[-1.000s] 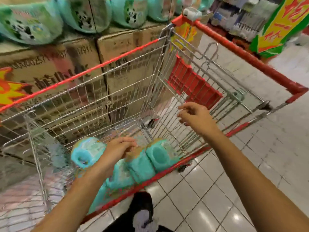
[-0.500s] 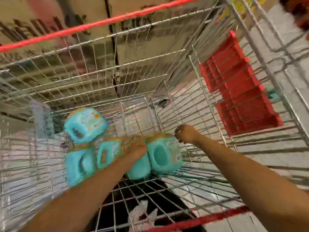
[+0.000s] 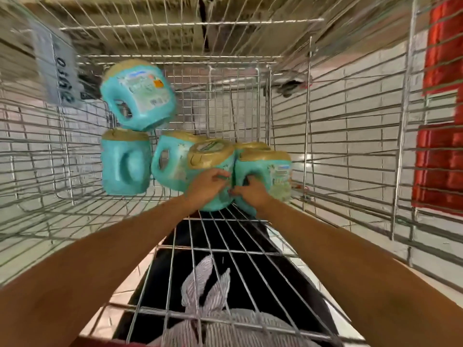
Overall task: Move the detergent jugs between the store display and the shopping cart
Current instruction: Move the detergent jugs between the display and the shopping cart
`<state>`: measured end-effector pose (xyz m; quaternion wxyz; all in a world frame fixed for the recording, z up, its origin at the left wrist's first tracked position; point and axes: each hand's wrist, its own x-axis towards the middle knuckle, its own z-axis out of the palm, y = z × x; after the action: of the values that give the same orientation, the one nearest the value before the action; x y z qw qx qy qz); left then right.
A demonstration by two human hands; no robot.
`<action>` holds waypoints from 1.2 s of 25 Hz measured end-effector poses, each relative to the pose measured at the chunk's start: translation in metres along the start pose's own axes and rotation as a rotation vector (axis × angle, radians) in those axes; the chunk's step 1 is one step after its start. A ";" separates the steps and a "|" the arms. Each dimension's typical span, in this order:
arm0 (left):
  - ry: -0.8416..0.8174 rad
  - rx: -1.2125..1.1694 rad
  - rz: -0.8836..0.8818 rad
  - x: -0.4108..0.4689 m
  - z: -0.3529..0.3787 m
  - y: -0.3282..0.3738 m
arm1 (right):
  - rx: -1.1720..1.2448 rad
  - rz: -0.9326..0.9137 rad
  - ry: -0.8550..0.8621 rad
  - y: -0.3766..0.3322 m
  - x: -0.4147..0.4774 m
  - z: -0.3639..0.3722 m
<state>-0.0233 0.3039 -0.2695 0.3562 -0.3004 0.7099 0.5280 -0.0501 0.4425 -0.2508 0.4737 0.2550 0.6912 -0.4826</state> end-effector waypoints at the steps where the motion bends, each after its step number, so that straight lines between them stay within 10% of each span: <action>1: -0.002 -0.010 -0.003 0.000 -0.002 -0.001 | 0.006 0.009 0.010 -0.002 0.000 -0.003; 9: 0.006 -0.092 -0.074 -0.008 -0.001 0.010 | 0.222 0.080 0.240 -0.026 -0.013 -0.072; 17: -0.139 -0.580 -0.264 -0.032 -0.003 0.038 | 0.430 0.082 -0.216 -0.045 -0.053 -0.102; 30: -0.127 -0.943 0.177 -0.108 -0.076 0.104 | 0.527 -0.083 -0.436 -0.136 -0.111 -0.073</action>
<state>-0.0596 0.2627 -0.1105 0.1777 -0.3346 0.3930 0.8379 -0.1437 0.4654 -0.0865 0.5081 0.2311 0.4350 -0.7066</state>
